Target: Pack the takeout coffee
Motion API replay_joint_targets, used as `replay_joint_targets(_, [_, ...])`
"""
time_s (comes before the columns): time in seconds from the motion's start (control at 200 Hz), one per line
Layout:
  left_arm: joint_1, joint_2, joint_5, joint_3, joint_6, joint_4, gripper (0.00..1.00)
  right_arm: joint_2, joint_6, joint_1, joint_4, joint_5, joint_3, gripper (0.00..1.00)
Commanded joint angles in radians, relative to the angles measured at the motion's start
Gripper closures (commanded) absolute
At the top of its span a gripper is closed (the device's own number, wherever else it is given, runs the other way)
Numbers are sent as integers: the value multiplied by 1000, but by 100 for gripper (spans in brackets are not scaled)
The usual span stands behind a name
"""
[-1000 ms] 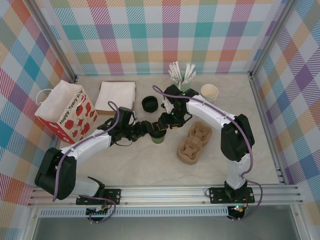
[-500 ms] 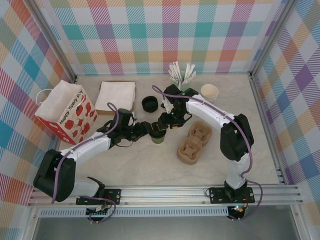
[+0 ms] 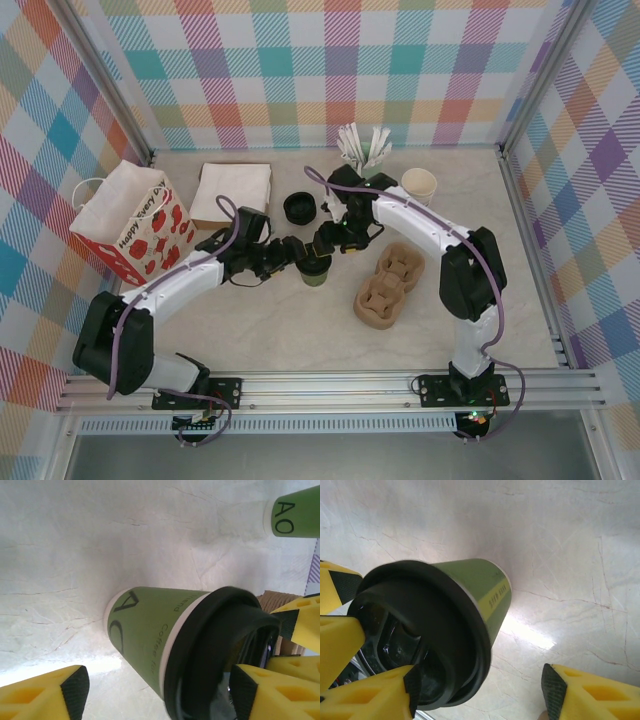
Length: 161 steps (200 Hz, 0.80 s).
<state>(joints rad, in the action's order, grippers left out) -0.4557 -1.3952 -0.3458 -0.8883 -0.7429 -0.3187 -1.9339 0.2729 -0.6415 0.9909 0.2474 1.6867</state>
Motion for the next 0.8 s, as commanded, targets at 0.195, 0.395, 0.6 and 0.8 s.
replay_joint_targets(0.195, [42, 46, 72, -74, 33, -120, 14, 81, -3, 43, -151, 142, -89, 22])
replay_joint_targets(0.395, [99, 157, 67, 5, 24, -166, 12, 36, 3, 46, -250, 245, -92, 22])
replay_joint_targets(0.6, [121, 229, 53, 92, 9, -186, 12, 25, 0, 46, -247, 303, -99, 22])
replay_joint_targets(0.8, [150, 252, 45, 132, 9, -194, 12, 50, -3, 39, -232, 343, -151, 23])
